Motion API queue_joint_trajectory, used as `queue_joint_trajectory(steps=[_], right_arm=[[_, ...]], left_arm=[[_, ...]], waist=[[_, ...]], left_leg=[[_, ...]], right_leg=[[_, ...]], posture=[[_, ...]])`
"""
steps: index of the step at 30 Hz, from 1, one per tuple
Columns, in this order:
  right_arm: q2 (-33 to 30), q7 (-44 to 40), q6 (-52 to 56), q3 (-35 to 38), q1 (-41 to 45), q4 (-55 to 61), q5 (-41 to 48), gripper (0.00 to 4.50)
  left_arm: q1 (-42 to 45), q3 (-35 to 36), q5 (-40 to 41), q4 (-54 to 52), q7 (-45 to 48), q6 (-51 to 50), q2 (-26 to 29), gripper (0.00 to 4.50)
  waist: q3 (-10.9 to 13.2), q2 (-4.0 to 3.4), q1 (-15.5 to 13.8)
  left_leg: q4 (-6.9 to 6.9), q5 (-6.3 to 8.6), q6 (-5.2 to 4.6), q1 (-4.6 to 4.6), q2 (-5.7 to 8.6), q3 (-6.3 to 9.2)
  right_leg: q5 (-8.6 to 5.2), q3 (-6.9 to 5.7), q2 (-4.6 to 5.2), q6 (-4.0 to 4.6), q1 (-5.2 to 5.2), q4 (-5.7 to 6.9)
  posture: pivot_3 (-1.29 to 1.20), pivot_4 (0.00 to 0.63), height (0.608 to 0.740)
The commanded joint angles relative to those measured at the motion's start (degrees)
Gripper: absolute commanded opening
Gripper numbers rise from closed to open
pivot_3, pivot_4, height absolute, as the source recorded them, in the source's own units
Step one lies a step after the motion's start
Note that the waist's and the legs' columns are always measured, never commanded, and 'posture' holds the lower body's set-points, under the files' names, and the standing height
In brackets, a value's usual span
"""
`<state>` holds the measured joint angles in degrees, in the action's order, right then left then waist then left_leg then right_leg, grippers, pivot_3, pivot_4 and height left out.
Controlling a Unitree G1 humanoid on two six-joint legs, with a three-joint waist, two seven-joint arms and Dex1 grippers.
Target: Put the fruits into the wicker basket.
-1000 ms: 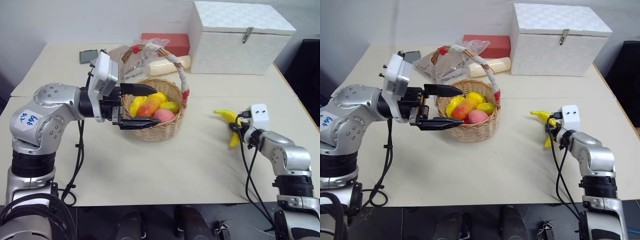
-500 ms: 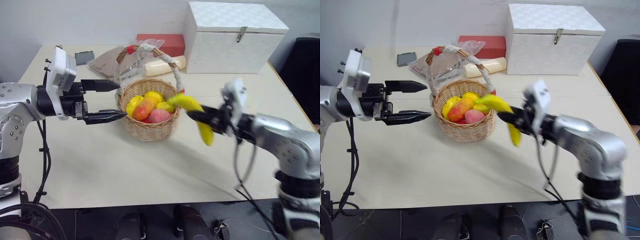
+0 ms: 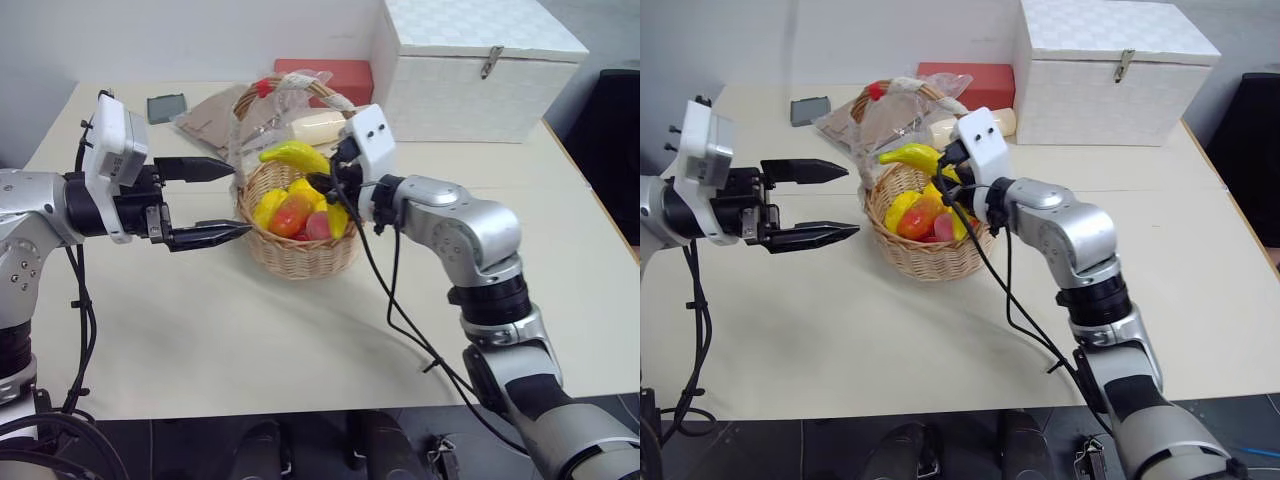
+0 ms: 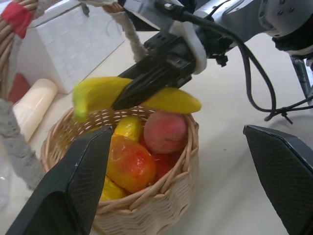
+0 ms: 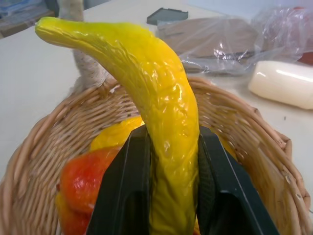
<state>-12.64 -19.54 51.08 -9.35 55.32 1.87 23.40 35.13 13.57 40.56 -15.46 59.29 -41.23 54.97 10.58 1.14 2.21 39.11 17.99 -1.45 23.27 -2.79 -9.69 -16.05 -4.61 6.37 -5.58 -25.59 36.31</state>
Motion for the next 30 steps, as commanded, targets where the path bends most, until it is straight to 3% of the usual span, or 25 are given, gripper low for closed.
queue_joint_trajectory(steps=[1,6,16,21,25,30], right_arm=[[2.43,0.19,-1.39,0.32,1.13,2.14,-0.46,1.99],[3.46,0.06,-0.81,1.18,0.65,4.35,-1.00,3.49],[-3.54,-7.03,10.81,11.28,-7.02,24.18,14.69,3.49],[-15.71,-9.48,14.69,20.41,-14.78,30.93,19.71,3.49],[-18.90,-7.58,16.33,25.77,-17.93,28.74,21.88,4.43],[-20.55,-7.46,12.06,24.69,-19.22,25.78,19.07,4.43]], left_arm=[[-0.44,2.33,1.29,-2.10,-1.11,0.29,0.09,4.50],[0.41,1.38,1.31,-1.61,-1.82,0.58,-0.52,4.50],[3.86,-1.80,0.58,1.04,-0.35,1.31,-2.16,4.50],[5.70,-3.54,-0.28,3.43,1.31,1.91,-2.53,4.50],[7.10,-4.37,-0.98,4.83,1.99,2.38,-2.90,4.50],[7.63,-4.39,-1.13,5.48,2.44,2.57,-2.99,4.50]], waist=[[0.00,0.00,0.31],[0.00,0.00,0.84],[0.00,0.01,0.33],[0.00,0.01,-0.49],[-0.01,0.02,-0.53],[-0.01,0.02,-0.51]], left_leg=[[0.00,-0.01,0.02,-0.06,-0.01,-0.01],[0.00,-0.04,0.06,-0.06,0.00,0.02],[0.00,-0.04,0.03,-0.04,0.03,0.05],[0.00,-0.03,0.02,-0.06,0.04,0.03],[0.01,-0.04,-0.03,-0.08,0.07,-0.01],[0.01,-0.04,-0.02,-0.12,0.06,-0.04]], right_leg=[[-0.01,0.03,0.00,0.02,0.00,0.08],[-0.03,0.04,0.01,0.05,-0.01,0.15],[-0.03,0.03,0.03,0.04,0.01,0.11],[-0.03,0.03,0.02,0.04,0.01,0.10],[-0.02,0.05,0.03,0.04,0.02,0.10],[-0.02,0.09,-0.03,0.05,0.02,0.12]], posture=[[0.00,0.150,0.740],[0.00,0.150,0.740],[0.00,0.150,0.740],[0.00,0.150,0.740],[0.00,0.150,0.740],[0.00,0.150,0.740]])
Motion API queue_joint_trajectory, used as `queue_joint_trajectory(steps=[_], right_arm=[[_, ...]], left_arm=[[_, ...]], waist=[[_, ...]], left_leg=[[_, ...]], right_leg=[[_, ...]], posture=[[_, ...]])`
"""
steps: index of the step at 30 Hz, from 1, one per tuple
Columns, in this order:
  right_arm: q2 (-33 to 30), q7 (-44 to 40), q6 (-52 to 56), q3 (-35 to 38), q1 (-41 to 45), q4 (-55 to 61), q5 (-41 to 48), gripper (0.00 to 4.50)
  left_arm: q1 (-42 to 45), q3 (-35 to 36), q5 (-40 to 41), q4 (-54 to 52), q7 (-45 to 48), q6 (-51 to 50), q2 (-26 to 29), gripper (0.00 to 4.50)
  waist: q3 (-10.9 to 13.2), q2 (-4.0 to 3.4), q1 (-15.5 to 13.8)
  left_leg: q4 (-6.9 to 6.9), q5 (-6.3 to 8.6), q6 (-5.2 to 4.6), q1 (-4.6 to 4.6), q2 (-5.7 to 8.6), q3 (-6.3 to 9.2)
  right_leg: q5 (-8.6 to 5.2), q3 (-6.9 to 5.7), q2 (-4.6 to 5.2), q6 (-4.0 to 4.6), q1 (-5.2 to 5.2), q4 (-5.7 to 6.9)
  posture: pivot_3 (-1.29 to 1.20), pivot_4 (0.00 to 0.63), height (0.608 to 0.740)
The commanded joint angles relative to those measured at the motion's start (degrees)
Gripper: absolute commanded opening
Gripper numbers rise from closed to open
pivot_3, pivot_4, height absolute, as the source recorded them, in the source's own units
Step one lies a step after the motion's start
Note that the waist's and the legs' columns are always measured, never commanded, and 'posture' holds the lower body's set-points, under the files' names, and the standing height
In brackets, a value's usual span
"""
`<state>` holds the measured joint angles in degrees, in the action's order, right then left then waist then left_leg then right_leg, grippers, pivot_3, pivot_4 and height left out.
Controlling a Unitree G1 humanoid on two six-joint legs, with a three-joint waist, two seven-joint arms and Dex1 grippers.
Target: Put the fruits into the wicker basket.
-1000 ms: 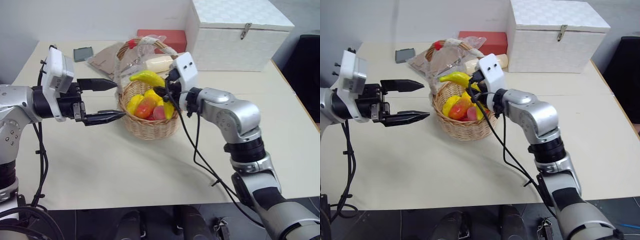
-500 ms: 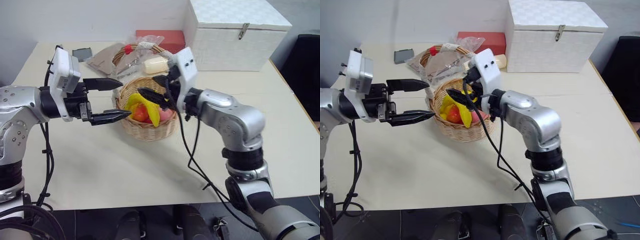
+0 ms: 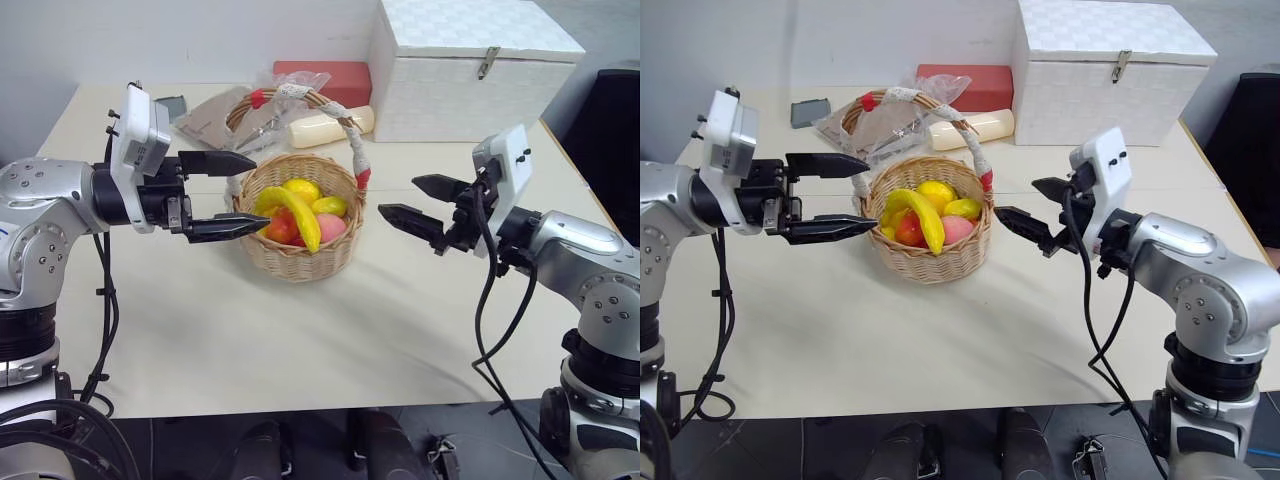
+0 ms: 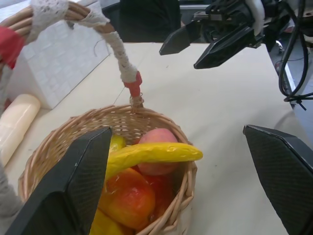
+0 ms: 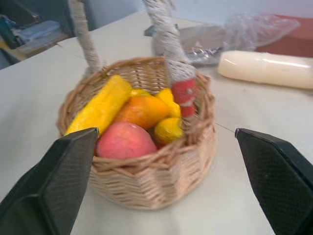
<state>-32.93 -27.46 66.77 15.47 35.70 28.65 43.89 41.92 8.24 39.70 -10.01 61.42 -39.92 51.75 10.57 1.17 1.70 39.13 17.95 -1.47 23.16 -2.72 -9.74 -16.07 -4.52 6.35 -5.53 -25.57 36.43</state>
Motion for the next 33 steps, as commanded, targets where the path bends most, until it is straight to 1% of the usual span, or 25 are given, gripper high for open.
queue_joint_trajectory(steps=[1,5,7,9,12,14,16,21,22,24,25,26,30,33], right_arm=[[0.43,0.67,-4.92,-1.72,0.67,-1.83,-2.34,4.43],[5.46,2.24,-10.29,-7.80,3.94,-7.61,-6.49,4.43],[8.49,2.87,-14.54,-10.83,7.11,-13.35,-9.99,4.43],[11.47,3.68,-18.99,-12.59,10.65,-20.19,-13.31,4.43],[14.02,4.67,-24.39,-13.42,13.96,-28.09,-17.26,4.43],[15.14,4.91,-27.28,-13.32,15.02,-31.49,-18.85,4.05],[15.60,4.20,-28.40,-13.22,14.80,-32.00,-19.23,3.55],[15.30,1.06,-28.58,-14.64,11.15,-26.61,-19.01,1.71],[15.22,0.87,-28.37,-14.68,10.59,-25.65,-18.93,1.28],[14.96,0.72,-28.09,-14.52,9.39,-23.43,-18.80,0.63],[14.79,0.74,-27.99,-14.15,8.86,-22.34,-18.64,0.38],[14.73,0.81,-27.89,-13.89,8.55,-21.61,-18.55,0.23],[12.75,0.98,-27.31,-11.10,7.67,-17.79,-17.57,0.23],[7.27,0.41,-26.33,-6.95,6.11,-13.44,-17.12,0.23]], left_arm=[[0.76,0.89,-0.36,-0.01,0.28,1.34,0.12,4.50],[0.66,0.75,-0.54,-0.34,0.00,1.56,-0.42,4.50],[0.78,0.70,-0.59,-0.56,-0.27,1.59,-0.76,4.50],[0.97,0.69,-0.65,-0.78,-0.58,1.57,-1.10,4.50],[1.17,0.78,-0.64,-1.24,-1.09,1.35,-1.39,4.50],[1.11,0.87,-0.50,-1.73,-1.43,1.16,-1.40,4.50],[0.95,0.97,-0.43,-2.11,-1.73,1.08,-1.38,4.50],[0.75,1.13,-0.32,-2.46,-2.43,1.04,-1.36,4.50],[0.74,1.09,-0.35,-2.47,-2.47,1.08,-1.36,4.50],[0.85,0.85,-0.61,-2.15,-2.48,1.37,-1.52,4.50],[1.03,0.62,-0.79,-1.90,-2.50,1.54,-1.69,4.50],[1.15,0.49,-0.92,-1.69,-2.48,1.67,-1.78,4.50],[2.28,-0.68,-1.61,-0.62,-2.02,2.41,-2.85,4.50],[3.69,-1.95,-2.12,0.62,-1.42,3.15,-4.58,4.50]], waist=[[0.00,0.00,0.00],[0.00,0.00,0.14],[0.00,0.00,0.13],[0.00,0.00,0.16],[0.00,0.00,0.05],[0.00,0.00,-0.12],[0.00,0.00,-0.08],[0.00,0.00,0.06],[0.00,0.00,0.06],[0.00,0.00,0.06],[0.00,0.00,0.05],[0.00,0.00,0.06],[0.00,0.00,0.02],[0.00,0.00,-0.26]], left_leg=[[0.00,0.00,0.00,0.00,0.00,-0.01],[0.01,0.00,0.00,-0.03,0.00,-0.05],[0.01,-0.01,0.01,-0.03,-0.01,-0.06],[0.02,-0.02,0.00,-0.03,-0.01,-0.08],[0.02,-0.02,0.00,-0.01,-0.03,-0.07],[0.02,-0.02,-0.01,0.04,-0.02,-0.07],[0.02,-0.02,-0.02,0.07,0.01,-0.08],[0.02,-0.02,-0.02,0.04,-0.03,-0.03],[0.02,-0.03,-0.01,0.03,-0.04,-0.02],[0.02,-0.03,0.00,0.03,-0.03,-0.02],[0.02,-0.03,0.00,0.03,-0.03,-0.03],[0.02,-0.03,0.00,0.03,-0.03,-0.02],[0.02,-0.03,-0.01,0.03,-0.03,-0.03],[0.02,-0.03,-0.02,0.05,0.01,-0.03]], right_leg=[[0.00,0.01,0.01,0.00,0.00,0.00],[0.00,0.05,0.01,0.00,0.00,0.03],[0.00,0.06,0.01,0.00,-0.01,0.05],[0.00,0.07,0.01,0.00,-0.01,0.06],[0.00,0.06,0.02,0.00,-0.01,0.04],[0.00,0.01,0.04,-0.01,-0.01,0.01],[0.01,0.01,0.08,-0.01,-0.01,-0.01],[0.02,0.03,0.05,-0.04,-0.01,0.01],[0.02,0.02,0.04,-0.03,-0.01,0.03],[0.02,0.03,0.04,-0.03,-0.01,0.04],[0.02,0.03,0.04,-0.03,-0.01,0.04],[0.02,0.03,0.04,-0.03,-0.01,0.04],[0.02,0.03,0.04,-0.03,-0.01,0.03],[0.02,0.02,0.06,-0.03,-0.01,0.02]], posture=[[0.00,0.150,0.740],[0.00,0.150,0.740],[0.00,0.150,0.740],[0.00,0.150,0.740],[0.00,0.150,0.740],[0.00,0.150,0.740],[0.00,0.150,0.740],[0.00,0.150,0.740],[0.00,0.150,0.740],[0.00,0.150,0.740],[0.00,0.150,0.740],[0.00,0.150,0.740],[0.00,0.150,0.740],[0.00,0.150,0.740]])
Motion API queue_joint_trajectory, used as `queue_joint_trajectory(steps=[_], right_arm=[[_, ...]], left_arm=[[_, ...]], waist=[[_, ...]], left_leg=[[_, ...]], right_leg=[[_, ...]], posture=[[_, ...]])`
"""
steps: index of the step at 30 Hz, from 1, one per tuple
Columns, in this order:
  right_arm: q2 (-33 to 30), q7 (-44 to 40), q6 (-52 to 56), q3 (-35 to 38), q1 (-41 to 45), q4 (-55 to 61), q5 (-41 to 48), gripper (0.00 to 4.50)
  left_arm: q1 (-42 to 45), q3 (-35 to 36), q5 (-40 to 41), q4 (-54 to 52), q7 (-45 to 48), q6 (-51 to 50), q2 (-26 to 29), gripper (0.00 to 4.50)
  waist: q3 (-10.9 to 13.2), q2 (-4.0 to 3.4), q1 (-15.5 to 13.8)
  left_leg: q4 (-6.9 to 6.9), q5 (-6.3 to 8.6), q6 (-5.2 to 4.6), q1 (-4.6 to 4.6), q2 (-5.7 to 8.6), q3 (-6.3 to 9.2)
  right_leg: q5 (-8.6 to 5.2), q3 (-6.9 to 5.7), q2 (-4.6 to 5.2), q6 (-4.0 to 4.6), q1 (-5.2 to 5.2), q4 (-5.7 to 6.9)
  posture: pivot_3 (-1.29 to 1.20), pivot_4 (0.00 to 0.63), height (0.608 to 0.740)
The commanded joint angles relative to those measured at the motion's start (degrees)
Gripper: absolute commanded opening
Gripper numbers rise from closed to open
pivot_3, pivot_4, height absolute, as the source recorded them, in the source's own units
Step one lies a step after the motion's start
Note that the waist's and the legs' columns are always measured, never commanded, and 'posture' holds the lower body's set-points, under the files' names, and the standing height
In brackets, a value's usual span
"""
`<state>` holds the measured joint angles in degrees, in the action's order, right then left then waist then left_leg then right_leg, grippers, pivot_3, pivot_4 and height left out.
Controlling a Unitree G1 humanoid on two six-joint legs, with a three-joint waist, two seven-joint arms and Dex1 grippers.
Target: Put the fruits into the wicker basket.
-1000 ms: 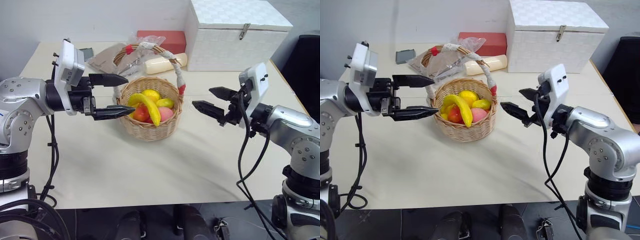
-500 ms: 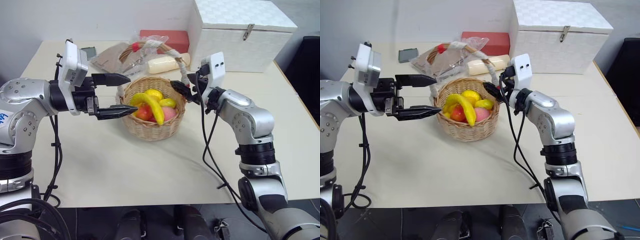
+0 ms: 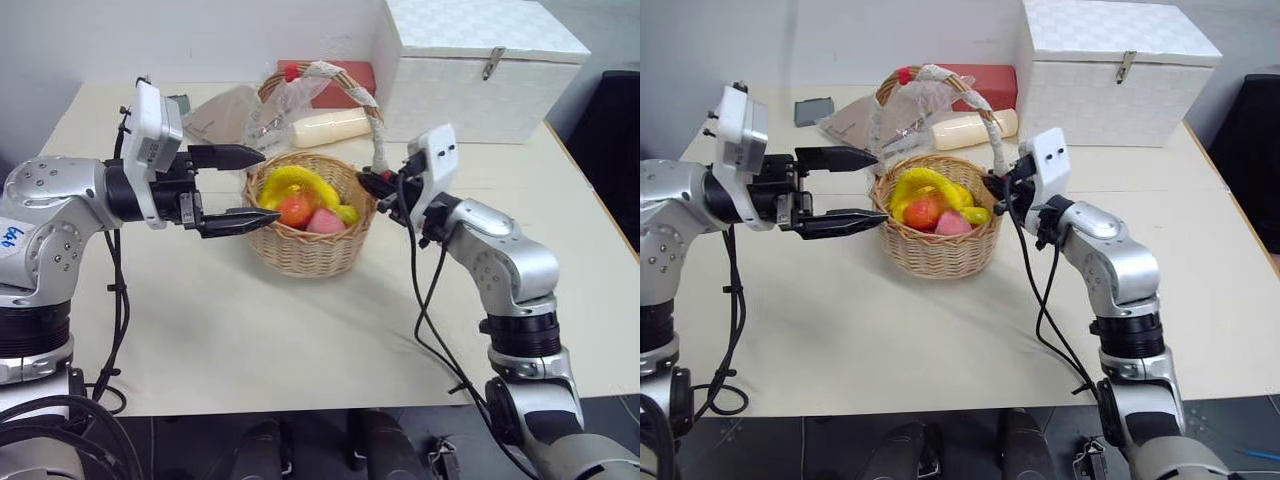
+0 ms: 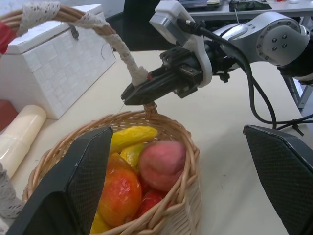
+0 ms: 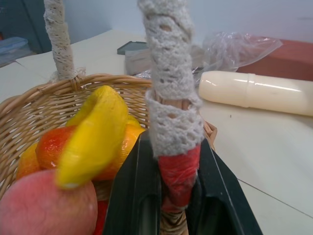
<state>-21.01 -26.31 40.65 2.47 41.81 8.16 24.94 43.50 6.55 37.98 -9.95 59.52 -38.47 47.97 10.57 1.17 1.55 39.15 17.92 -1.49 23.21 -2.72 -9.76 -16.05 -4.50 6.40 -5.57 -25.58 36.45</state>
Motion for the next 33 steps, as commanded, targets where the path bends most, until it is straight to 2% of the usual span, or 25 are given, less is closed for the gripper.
queue_joint_trajectory(steps=[1,5,8,11,15,16,21,24,26,27,29,33], right_arm=[[-6.29,-1.05,0.08,7.15,-0.63,8.14,2.06,0.23],[-16.93,-3.89,1.04,17.37,-7.36,12.18,3.51,0.23],[-22.15,-5.17,0.69,24.99,-14.00,12.26,3.67,0.23],[-22.86,-3.86,-1.50,30.73,-21.18,10.68,1.72,0.23],[-18.80,-0.69,-3.39,34.52,-26.64,10.46,2.31,0.23],[-17.98,-0.18,-3.57,34.95,-27.22,10.61,2.67,0.95],[-16.22,-1.05,-3.97,36.67,-32.73,13.56,4.56,2.58],[-17.89,-3.07,1.67,42.54,-37.51,16.56,11.32,3.61],[-20.93,-5.50,4.13,49.69,-41.53,17.37,14.35,4.32],[-22.97,-6.60,6.09,54.25,-43.31,16.69,16.05,4.48],[-27.51,-11.44,10.70,63.15,-48.21,14.61,19.87,4.48],[-34.59,-31.40,15.06,80.52,-65.61,9.03,23.40,4.48]], left_arm=[[2.42,-0.55,-0.56,0.88,0.64,1.88,-1.20,4.50],[3.79,-1.98,-0.79,2.89,2.04,2.83,-3.13,4.50],[4.55,-3.10,-1.35,4.52,3.05,3.80,-4.37,4.50],[5.28,-4.30,-2.14,5.93,4.30,4.88,-5.79,4.50],[6.49,-5.16,-2.52,7.14,5.45,5.25,-7.22,4.50],[6.71,-5.24,-2.58,7.33,5.69,5.24,-7.42,4.50],[8.11,-5.90,-2.81,8.82,7.14,5.22,-8.26,4.50],[8.75,-6.05,-2.89,9.78,7.55,5.21,-8.94,4.50],[8.80,-6.09,-2.89,10.63,8.12,5.53,-9.31,4.50],[8.75,-6.19,-2.97,11.06,8.43,5.81,-9.52,4.50],[8.76,-6.41,-3.26,12.04,8.97,6.34,-9.91,4.50],[8.86,-6.74,-4.53,15.32,11.13,8.21,-9.84,4.50]], waist=[[0.00,0.00,-0.33],[0.00,0.00,-1.02],[0.00,0.00,-1.47],[0.00,0.00,-1.36],[0.00,0.00,-1.07],[0.00,0.00,-0.93],[0.00,0.00,-1.00],[0.00,0.00,-1.51],[0.00,0.00,-1.96],[0.00,-0.01,-2.23],[0.00,-0.01,-2.56],[0.00,0.01,-2.98]], left_leg=[[0.00,0.00,-0.01,0.00,0.01,0.00],[0.00,0.01,-0.06,0.02,0.04,0.03],[-0.01,0.02,-0.06,0.01,0.04,-0.06],[0.03,0.01,-0.05,-0.06,0.09,-0.13],[0.04,-0.03,0.00,-0.19,0.14,-0.13],[0.04,-0.05,0.02,-0.21,0.14,-0.13],[0.04,-0.07,0.05,-0.28,0.07,-0.11],[0.04,-0.07,0.03,-0.26,0.07,-0.10],[0.05,-0.09,0.00,-0.25,0.07,-0.05],[0.05,-0.09,-0.03,-0.23,0.08,-0.03],[0.05,-0.10,-0.10,-0.21,0.12,-0.04],[0.03,-0.06,-0.21,-0.32,0.27,0.12]], right_leg=[[0.00,0.00,0.02,0.00,0.00,-0.01],[0.01,-0.02,0.03,-0.02,0.02,-0.11],[0.02,-0.03,0.00,-0.03,0.04,-0.14],[0.02,0.02,-0.06,-0.03,0.07,-0.14],[0.03,0.10,-0.11,-0.01,0.12,-0.28],[0.03,0.13,-0.12,0.00,0.12,-0.26],[0.03,0.20,-0.14,0.01,0.12,-0.15],[0.03,0.21,-0.13,0.01,0.13,-0.17],[0.03,0.20,-0.10,0.01,0.15,-0.19],[0.04,0.19,-0.07,-0.01,0.15,-0.20],[0.07,0.21,-0.03,-0.07,0.16,-0.26],[0.12,0.08,-0.13,-0.09,0.46,-0.55]], posture=[[0.00,0.150,0.740],[0.00,0.150,0.740],[0.00,0.150,0.740],[0.00,0.150,0.740],[0.00,0.150,0.740],[0.00,0.150,0.740],[0.00,0.150,0.740],[0.00,0.150,0.740],[0.00,0.150,0.740],[0.00,0.150,0.740],[0.00,0.150,0.740],[0.00,0.150,0.740]])
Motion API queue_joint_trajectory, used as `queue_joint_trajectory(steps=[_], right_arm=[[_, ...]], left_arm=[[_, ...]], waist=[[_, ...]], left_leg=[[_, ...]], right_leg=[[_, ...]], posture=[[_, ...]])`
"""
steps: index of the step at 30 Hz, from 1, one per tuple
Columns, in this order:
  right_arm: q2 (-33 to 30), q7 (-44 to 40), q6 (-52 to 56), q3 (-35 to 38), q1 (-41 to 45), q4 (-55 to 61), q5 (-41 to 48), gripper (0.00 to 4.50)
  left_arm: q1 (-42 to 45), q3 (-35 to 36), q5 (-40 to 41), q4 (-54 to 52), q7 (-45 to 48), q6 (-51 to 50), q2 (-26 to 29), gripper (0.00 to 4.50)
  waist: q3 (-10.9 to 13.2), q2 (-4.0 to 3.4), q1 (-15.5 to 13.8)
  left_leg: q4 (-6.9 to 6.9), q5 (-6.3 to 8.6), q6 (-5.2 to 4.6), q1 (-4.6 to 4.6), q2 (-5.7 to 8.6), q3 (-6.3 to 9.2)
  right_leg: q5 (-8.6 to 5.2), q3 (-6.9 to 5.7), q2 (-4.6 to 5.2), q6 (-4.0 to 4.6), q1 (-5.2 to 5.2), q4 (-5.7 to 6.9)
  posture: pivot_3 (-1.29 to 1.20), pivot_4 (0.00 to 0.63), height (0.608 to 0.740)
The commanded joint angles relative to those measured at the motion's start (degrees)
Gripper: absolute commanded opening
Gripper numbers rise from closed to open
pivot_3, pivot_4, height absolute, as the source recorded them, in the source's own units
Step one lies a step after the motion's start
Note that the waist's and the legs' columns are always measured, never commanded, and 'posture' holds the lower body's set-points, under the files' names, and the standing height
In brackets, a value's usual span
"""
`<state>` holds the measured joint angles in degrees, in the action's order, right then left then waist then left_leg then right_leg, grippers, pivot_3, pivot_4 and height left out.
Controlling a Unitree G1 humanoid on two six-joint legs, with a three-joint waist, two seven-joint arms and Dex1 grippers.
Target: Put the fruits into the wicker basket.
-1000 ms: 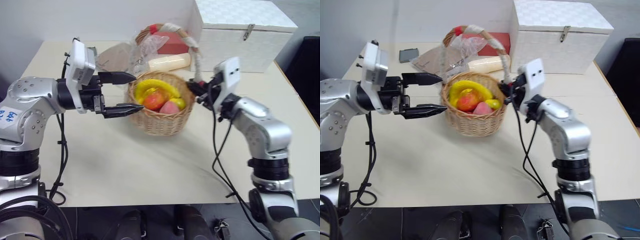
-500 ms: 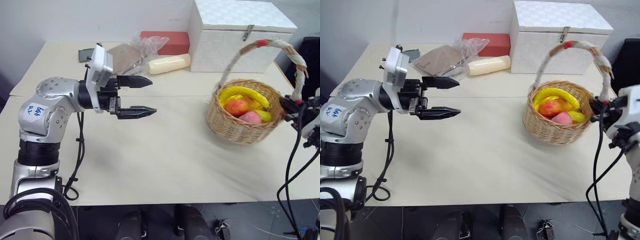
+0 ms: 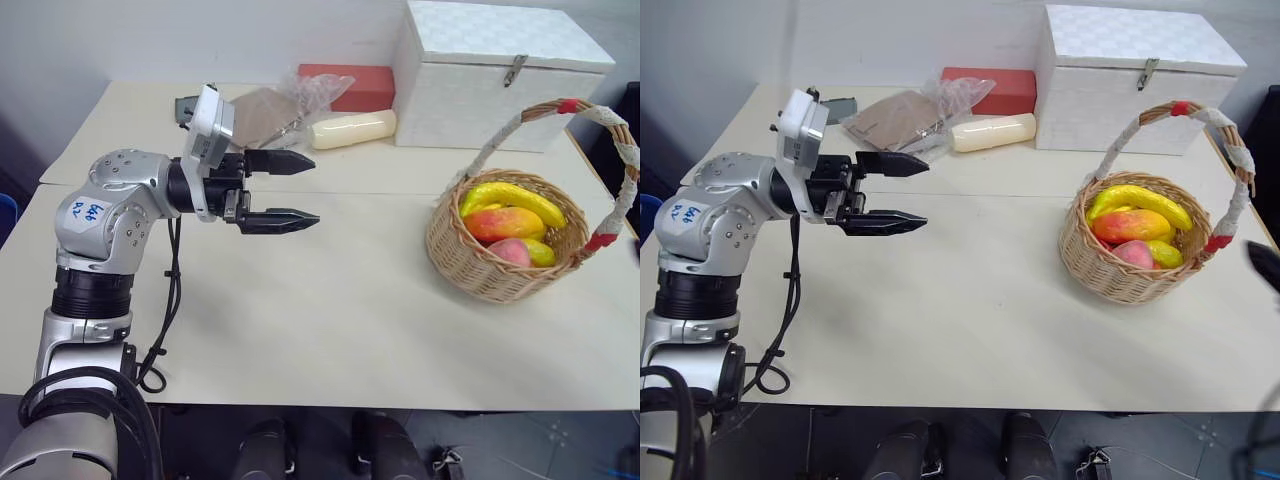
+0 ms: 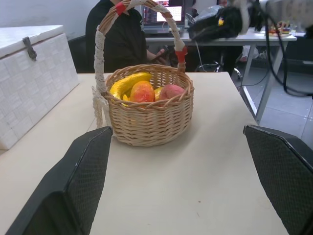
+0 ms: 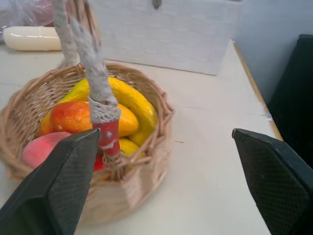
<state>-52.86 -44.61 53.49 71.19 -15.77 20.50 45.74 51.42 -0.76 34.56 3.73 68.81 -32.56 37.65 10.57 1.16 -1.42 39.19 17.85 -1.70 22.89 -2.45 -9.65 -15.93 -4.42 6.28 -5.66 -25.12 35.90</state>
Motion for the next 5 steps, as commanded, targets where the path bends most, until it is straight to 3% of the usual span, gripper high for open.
queue_joint_trajectory(steps=[1,5], right_arm=[[-4.06,-16.34,2.58,15.07,-11.51,-5.61,2.52,4.48],[-7.70,-23.81,2.75,22.43,-19.38,-12.25,2.06,4.48]], left_arm=[[1.03,0.53,-1.50,2.49,2.36,2.86,0.48,4.50],[2.39,0.74,-2.76,6.71,4.11,5.15,-0.03,4.50]], waist=[[0.00,0.02,0.04],[0.00,0.02,0.34]], left_leg=[[-0.02,0.04,0.02,-0.15,-0.02,0.13],[-0.08,0.35,-0.16,-0.71,-0.23,0.13]], right_leg=[[0.00,-0.09,-0.04,0.01,0.25,-0.11],[0.00,-0.09,0.06,0.00,0.90,-0.34]], posture=[[0.00,0.150,0.740],[0.00,0.150,0.740]])
